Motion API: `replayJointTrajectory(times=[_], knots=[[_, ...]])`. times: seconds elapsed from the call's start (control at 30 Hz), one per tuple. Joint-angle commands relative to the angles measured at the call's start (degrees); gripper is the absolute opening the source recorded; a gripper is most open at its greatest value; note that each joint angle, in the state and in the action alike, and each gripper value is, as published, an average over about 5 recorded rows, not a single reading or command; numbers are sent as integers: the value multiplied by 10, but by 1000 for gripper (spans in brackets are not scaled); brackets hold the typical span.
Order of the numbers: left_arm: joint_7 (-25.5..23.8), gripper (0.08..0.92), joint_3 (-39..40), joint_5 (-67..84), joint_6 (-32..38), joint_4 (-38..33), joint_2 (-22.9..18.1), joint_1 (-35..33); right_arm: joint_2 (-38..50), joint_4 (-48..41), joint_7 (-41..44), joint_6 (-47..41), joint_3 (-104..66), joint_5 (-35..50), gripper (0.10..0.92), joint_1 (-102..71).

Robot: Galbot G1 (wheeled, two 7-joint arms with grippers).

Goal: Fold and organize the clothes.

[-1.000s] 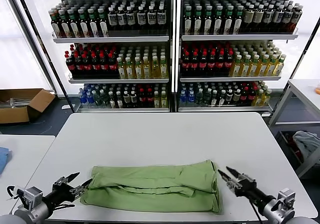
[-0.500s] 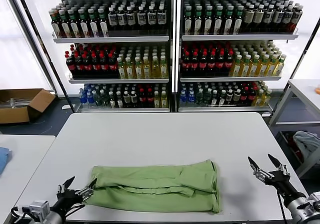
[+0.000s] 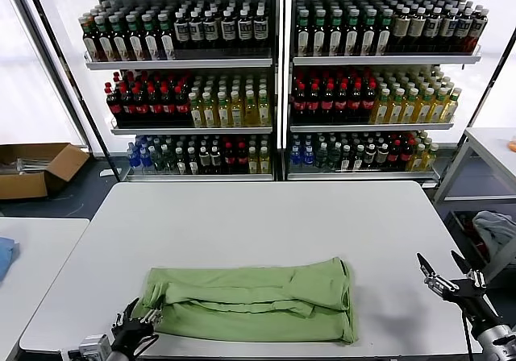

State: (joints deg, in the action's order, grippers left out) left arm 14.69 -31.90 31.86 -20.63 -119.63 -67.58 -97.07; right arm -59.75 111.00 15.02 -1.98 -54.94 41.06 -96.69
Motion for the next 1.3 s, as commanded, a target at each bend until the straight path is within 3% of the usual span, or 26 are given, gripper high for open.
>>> replayJointTrajectory(times=[0.03,0.23,0.37,0.5,0.63,0.83,0.93,1.03,1.17,1.3], knots=[[24,524,38,-40,12,14,-37,9,-6,-4,1,7,-6,-1,823,-1],[16,351,22,-53,39,18,-37,15,-6,-3,0,5,-2,1,823,0],[-5,238,-70,-25,45,26,-11,23,-5,0,0,5,1,1,823,-1],[-48,134,-225,43,41,59,64,21,-3,3,1,6,5,2,823,-2],[-102,104,-359,78,41,112,154,3,-2,3,1,6,13,3,823,3],[-142,99,-453,86,44,164,257,-12,-1,10,0,3,24,3,823,11],[-142,100,-448,98,32,128,269,-12,-2,16,-1,2,25,2,823,12],[-134,101,-406,105,18,61,250,-2,-4,22,0,2,22,2,823,7],[-115,101,-288,80,9,-28,197,27,-7,28,1,4,13,2,823,-6],[-106,102,-150,13,16,-55,154,55,-11,23,3,9,5,1,823,-16]])
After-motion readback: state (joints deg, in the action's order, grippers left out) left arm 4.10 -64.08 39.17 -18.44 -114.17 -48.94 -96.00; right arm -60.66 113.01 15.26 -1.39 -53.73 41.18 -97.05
